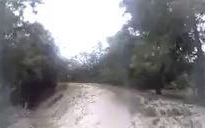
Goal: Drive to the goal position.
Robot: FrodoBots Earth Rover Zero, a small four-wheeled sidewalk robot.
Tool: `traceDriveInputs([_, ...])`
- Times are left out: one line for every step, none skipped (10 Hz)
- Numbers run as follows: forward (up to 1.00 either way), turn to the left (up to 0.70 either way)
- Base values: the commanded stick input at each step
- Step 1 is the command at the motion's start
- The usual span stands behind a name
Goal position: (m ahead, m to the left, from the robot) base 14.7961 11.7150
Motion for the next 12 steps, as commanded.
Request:
traceDriveInputs([0.85,0.00])
traceDriveInputs([0.85,0.00])
traceDriveInputs([0.85,0.00])
traceDriveInputs([0.85,0.00])
traceDriveInputs([0.85,0.00])
traceDriveInputs([0.85,0.00])
traceDriveInputs([0.85,0.00])
traceDriveInputs([0.85,0.00])
traceDriveInputs([0.85,0.00])
traceDriveInputs([0.85,0.00])
traceDriveInputs([0.85,0.00])
traceDriveInputs([0.85,0.00])
